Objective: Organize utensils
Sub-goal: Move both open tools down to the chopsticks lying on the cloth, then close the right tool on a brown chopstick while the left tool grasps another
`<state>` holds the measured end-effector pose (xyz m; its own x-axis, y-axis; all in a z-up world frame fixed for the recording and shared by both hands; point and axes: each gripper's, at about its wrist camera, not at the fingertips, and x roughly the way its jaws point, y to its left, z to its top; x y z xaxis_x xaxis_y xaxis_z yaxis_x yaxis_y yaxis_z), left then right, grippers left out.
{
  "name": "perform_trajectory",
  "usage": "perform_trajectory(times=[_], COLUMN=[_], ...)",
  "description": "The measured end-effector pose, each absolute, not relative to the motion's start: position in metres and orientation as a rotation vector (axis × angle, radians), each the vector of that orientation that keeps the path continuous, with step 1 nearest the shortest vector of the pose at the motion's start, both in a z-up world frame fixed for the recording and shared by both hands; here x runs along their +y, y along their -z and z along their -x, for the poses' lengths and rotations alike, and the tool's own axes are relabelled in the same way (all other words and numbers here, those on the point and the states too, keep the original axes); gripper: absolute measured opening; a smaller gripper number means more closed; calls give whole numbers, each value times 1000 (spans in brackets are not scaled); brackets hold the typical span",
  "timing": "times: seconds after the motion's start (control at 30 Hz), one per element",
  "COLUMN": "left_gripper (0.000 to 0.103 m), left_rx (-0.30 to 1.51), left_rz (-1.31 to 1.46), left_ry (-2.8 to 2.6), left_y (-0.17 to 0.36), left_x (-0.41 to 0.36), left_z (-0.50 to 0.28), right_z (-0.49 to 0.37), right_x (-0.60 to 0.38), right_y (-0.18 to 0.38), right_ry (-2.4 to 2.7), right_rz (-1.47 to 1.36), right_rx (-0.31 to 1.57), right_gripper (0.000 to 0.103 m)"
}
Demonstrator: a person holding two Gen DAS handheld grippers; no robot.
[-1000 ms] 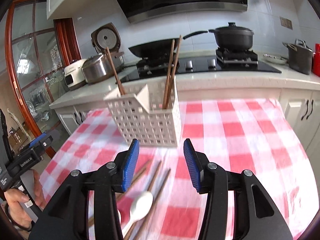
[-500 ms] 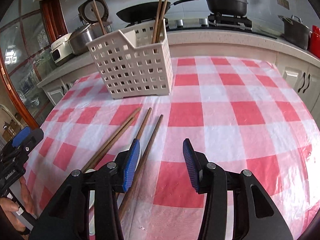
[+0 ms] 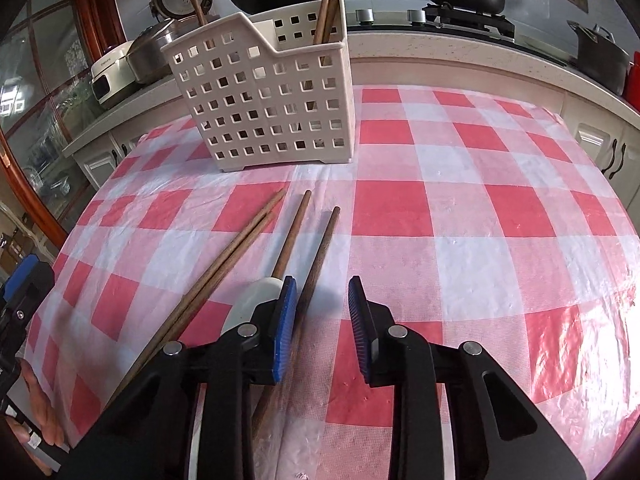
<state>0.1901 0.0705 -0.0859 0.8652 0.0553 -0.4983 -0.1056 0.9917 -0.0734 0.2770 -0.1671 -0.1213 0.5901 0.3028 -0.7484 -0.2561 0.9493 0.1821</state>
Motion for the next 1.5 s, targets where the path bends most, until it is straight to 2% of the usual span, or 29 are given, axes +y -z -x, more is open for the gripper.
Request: perform_trajectory(times=[0.1, 0.27, 0.5, 0.63, 0.73, 1.0, 1.5], left_gripper=[98, 97, 97, 97, 90, 58, 49], left_rx=[528, 547, 570, 591, 631, 778, 891], left_rz=[99, 88, 69, 60, 54, 4, -126], left_ry=[-76, -60, -62, -51, -13, 121, 203], left_y=[87, 90, 92, 93, 95, 111, 126], left_x=[71, 69, 64, 61, 56, 31, -14], left_z=[-190, -190, -193, -196, -204, -249, -298], right_z=[-282, -285, -285, -280, -277, -269, -269], right_x=[-164, -158, -167, -183, -193, -203, -212], right_y=[124, 126, 126, 126, 126, 128, 128], right_ry=[-311, -313, -295, -276, -261, -280, -325], right_rz=[-38, -12, 22, 36, 52, 49, -15], right_rx=[896, 906, 918, 919, 915, 900, 902], right_gripper=[21, 20, 10, 9, 9, 9, 9])
